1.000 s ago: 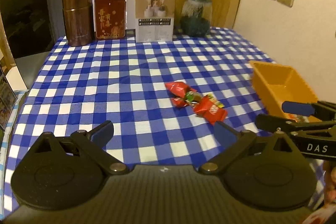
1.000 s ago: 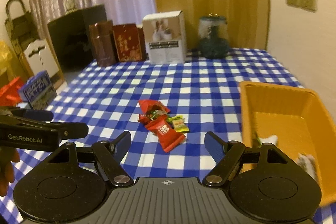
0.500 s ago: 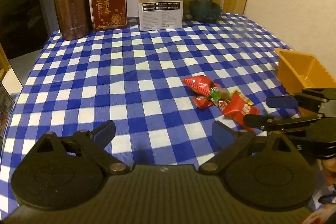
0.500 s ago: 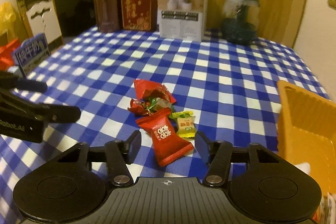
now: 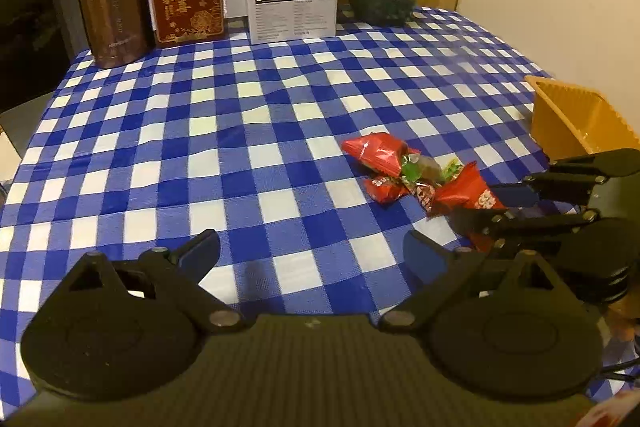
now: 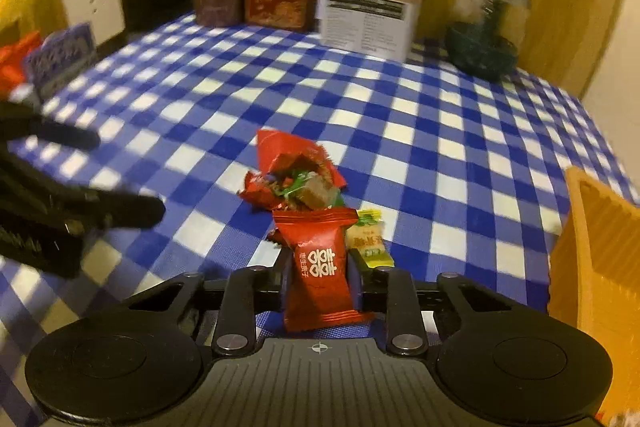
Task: Organize snacks
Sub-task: 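Grasp a small dark red candy with the left gripper while the right holds the red packet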
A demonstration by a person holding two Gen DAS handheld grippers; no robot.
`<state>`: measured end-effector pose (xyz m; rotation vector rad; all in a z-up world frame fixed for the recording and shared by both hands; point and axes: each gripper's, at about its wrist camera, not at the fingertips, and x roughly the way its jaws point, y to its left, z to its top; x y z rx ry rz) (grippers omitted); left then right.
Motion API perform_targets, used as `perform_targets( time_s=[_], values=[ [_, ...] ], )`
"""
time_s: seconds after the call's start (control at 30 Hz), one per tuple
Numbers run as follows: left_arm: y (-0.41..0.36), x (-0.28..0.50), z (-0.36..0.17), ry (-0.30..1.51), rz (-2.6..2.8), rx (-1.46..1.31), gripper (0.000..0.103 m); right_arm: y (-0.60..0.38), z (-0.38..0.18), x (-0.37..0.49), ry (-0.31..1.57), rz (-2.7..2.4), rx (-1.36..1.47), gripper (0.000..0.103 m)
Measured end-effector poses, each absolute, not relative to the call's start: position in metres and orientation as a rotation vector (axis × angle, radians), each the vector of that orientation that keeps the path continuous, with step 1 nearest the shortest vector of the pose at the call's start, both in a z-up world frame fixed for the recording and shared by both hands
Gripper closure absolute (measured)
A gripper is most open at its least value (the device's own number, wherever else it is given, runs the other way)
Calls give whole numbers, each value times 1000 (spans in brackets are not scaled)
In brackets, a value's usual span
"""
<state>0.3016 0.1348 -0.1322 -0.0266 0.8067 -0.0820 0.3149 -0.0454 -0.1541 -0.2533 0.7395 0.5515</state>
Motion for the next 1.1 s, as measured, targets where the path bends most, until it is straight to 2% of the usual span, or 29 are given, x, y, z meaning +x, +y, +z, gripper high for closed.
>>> perform_targets(
  time_s=[0.17,0.33,0.77,1.03,1.1],
  values=[
    [129,310,-138,800,-116,-42,15,-66,-142,322,742,480,-98,76],
    [122,320,-142,769,-152,-50,34,-73,-136,327,736,440,-43,76],
    [96,353,-165,730,-272,91,51,-77,-134,335,755,410,18,76],
    [93,359,-171,719,-310,108,78,-75,-136,337,771,398,38,76],
    [92,359,-171,725,-310,106,82,-75,-135,336,771,401,39,76]
  ],
)
